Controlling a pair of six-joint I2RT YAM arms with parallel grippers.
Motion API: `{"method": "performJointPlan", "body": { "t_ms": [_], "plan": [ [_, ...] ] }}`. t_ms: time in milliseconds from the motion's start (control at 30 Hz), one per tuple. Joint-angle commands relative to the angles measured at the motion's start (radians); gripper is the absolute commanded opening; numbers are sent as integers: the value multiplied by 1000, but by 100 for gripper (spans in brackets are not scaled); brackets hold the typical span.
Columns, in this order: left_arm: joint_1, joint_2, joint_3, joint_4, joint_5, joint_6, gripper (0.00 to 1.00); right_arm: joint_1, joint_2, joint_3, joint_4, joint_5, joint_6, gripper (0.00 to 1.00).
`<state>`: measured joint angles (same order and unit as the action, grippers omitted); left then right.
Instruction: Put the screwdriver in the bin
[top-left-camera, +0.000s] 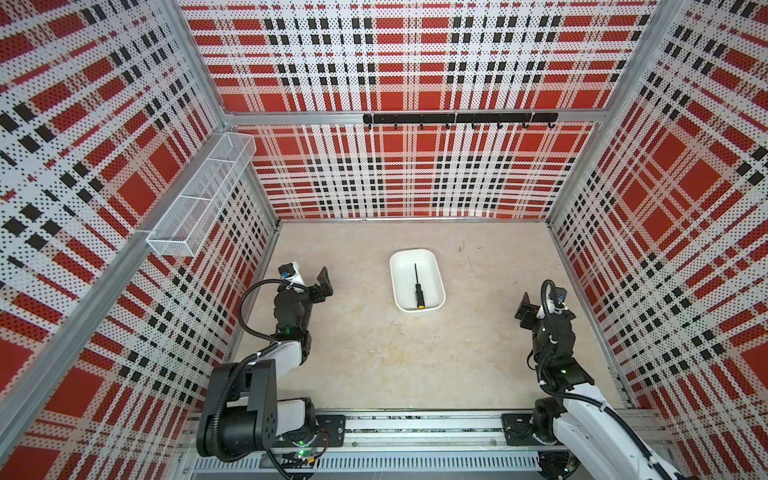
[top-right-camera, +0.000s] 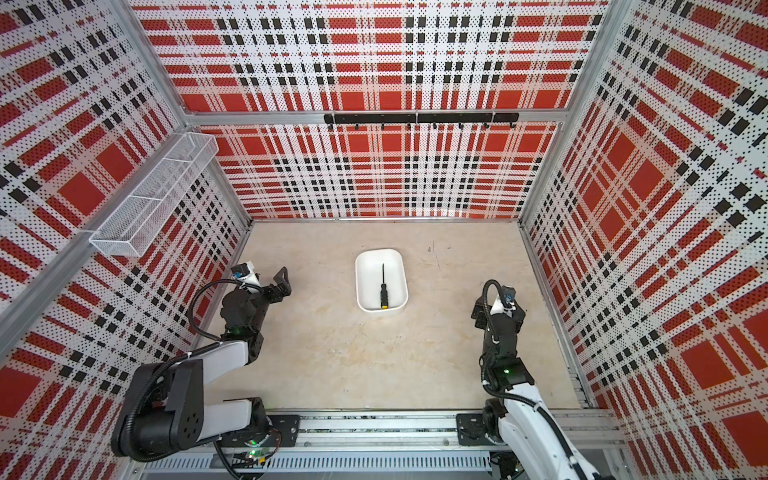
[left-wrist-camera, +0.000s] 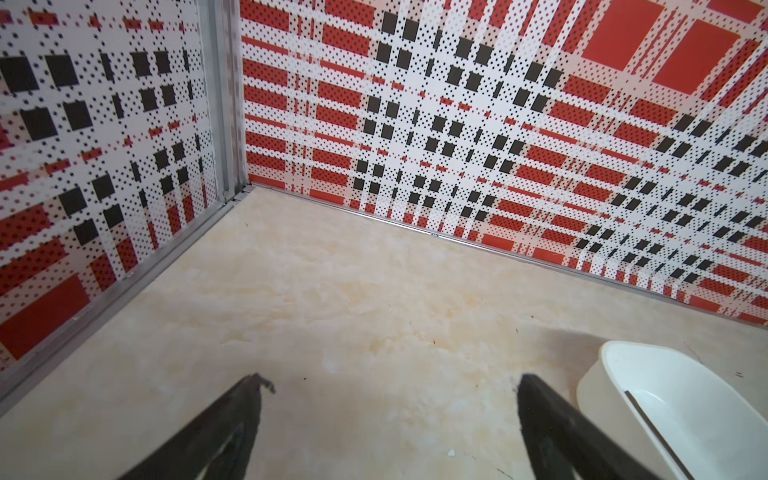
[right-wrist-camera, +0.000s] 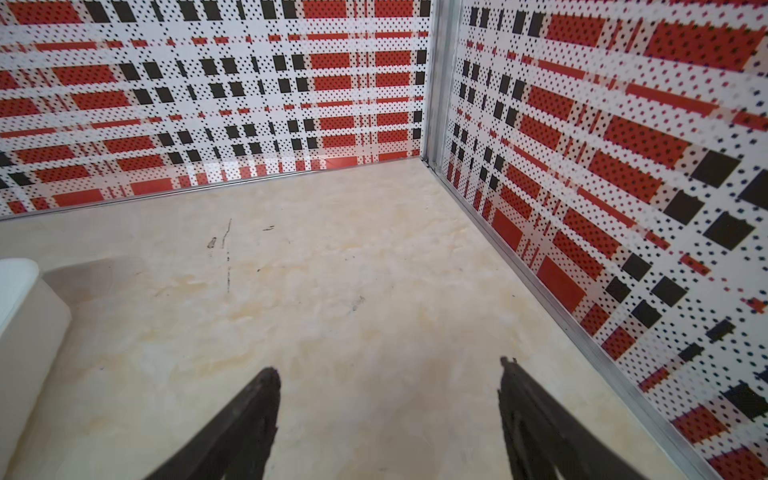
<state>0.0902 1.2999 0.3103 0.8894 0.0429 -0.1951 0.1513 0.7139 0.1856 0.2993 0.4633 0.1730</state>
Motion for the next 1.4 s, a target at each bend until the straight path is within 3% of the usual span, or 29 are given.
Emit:
{"method": "performJointPlan", "body": {
  "t_ms": [0,333,667,767,1000,1367],
  "plan": [
    [8,10,-64,173,-28,65,98,-44,70,-33,263,-64,-6,84],
    [14,198,-189,621,-19,104,98,-105,504,-97,830,-150,-50,86],
    [9,279,-186,671,-23,111,98,-110,830,-35,1106,-198,-72,86],
    [9,276,-176,651,-27,115,98,-109,872,-24,1127,-203,-75,86],
    [-36,276,-120,552,-114,139,98,-110,858,88,888,-213,-79,88],
    [-70,277,-95,502,-181,160,98,-110,859,90,886,-216,-79,100]
  ]
}}
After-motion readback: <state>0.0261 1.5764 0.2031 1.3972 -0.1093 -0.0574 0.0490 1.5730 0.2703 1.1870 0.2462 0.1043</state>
